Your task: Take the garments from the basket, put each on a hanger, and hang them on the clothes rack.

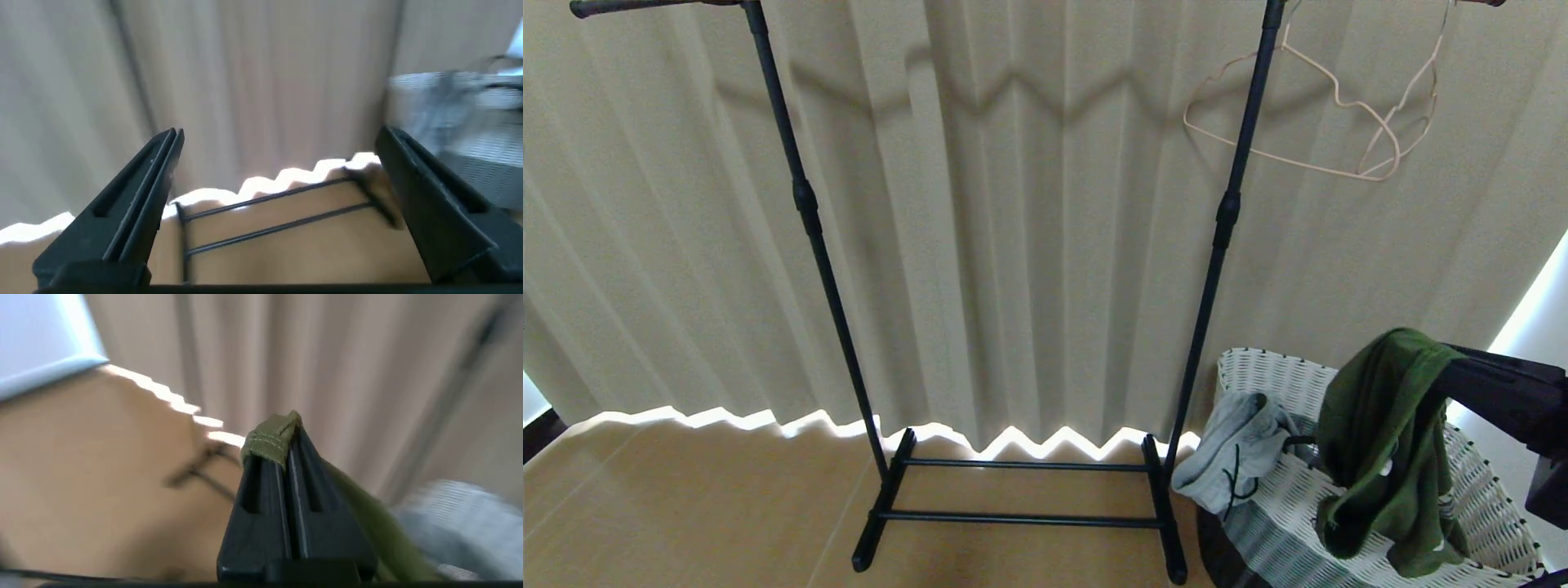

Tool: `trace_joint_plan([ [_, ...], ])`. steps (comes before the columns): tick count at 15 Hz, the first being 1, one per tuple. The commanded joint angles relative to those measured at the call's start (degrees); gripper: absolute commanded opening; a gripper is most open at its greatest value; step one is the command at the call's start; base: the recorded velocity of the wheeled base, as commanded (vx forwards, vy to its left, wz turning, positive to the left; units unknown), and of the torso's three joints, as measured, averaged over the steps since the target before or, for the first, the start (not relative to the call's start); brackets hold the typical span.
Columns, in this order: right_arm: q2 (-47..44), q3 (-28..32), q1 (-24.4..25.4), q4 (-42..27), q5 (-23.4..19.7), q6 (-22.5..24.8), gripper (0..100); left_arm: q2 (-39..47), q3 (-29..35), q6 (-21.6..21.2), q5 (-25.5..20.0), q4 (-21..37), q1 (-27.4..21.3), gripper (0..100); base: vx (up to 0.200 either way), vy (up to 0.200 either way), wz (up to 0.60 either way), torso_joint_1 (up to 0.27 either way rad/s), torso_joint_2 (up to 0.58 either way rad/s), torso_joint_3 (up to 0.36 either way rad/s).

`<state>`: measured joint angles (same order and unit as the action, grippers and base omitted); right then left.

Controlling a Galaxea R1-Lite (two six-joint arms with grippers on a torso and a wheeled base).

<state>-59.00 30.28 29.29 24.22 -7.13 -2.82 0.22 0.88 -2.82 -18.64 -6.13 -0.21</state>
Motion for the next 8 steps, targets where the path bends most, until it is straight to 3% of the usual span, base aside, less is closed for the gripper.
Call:
trace_joint_plan([
  [1,-4.5,3.6,4.3,0.5,-0.3,-3.3,0,1.1,4.9,2.1,-5.9,-0.4,-0.4,100,0.000,0.000,0.00,0.000,0.00,0.000],
  [3,-6.7,3.8,5.1,3.3,-0.3,-4.1,0,6.8,8.7,4.0,-7.9,-0.6,-0.8,100,0.000,0.000,0.00,0.000,0.00,0.000],
  [4,-8.9,3.6,5.1,7.5,-0.3,-4.0,0,16.7,14.3,4.6,-7.9,-2.4,-1.0,100,0.000,0.000,0.00,0.000,0.00,0.000],
  [8,-11.0,5.6,5.7,9.1,-0.4,-4.0,0,43.5,24.9,9.2,-7.7,-15.8,-4.5,100,0.000,0.000,0.00,0.000,0.00,0.000],
])
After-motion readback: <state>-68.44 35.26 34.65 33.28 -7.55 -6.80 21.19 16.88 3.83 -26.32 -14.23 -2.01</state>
